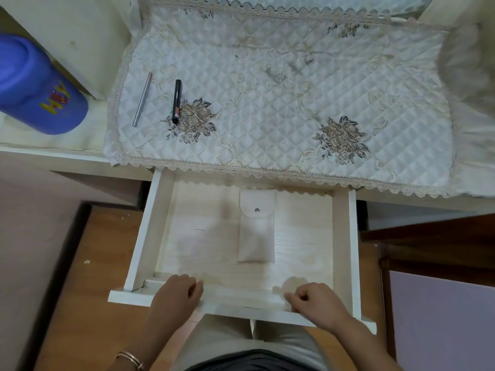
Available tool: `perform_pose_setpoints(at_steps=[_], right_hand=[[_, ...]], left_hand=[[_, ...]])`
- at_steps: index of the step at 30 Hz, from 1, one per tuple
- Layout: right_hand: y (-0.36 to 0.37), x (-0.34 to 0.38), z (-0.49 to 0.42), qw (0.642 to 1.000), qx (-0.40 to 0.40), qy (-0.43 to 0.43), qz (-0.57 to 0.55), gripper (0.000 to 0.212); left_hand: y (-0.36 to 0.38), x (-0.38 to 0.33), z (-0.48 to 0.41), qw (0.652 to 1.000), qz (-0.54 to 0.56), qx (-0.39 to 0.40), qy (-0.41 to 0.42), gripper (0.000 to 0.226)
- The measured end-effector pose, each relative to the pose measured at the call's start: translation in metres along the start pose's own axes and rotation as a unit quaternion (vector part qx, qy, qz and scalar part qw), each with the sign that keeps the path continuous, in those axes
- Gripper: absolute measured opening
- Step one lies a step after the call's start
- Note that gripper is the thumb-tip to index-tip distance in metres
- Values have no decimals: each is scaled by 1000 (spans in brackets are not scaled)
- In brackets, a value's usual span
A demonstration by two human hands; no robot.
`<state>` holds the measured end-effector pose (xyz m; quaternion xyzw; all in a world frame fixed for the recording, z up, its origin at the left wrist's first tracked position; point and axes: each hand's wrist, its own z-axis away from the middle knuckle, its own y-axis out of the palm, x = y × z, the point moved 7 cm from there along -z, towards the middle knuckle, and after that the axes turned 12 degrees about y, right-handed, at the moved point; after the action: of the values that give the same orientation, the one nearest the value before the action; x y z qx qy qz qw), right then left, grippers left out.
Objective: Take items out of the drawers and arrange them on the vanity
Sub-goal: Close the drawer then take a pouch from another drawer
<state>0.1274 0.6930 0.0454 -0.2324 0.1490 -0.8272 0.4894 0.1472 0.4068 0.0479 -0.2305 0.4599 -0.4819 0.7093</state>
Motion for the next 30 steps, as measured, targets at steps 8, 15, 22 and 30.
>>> perform_pose_setpoints(at_steps=[8, 15, 22, 30], right_hand=[[-26, 50, -41, 989, -57, 16, -135, 25], [-19, 96, -85, 962, -133, 138, -195, 71], [-16, 107, -93, 956, -106, 154, -227, 52], [-65, 163, -21, 984, -3, -107, -146, 36]], left_hand=[[-9, -44, -68, 993, -36, 77, 76, 25], [-60, -15, -89, 981, -72, -164, 76, 39], [-90, 53, -82, 983, -66, -156, -76, 60], [-89, 59, -81, 988, -13, -139, -63, 46]])
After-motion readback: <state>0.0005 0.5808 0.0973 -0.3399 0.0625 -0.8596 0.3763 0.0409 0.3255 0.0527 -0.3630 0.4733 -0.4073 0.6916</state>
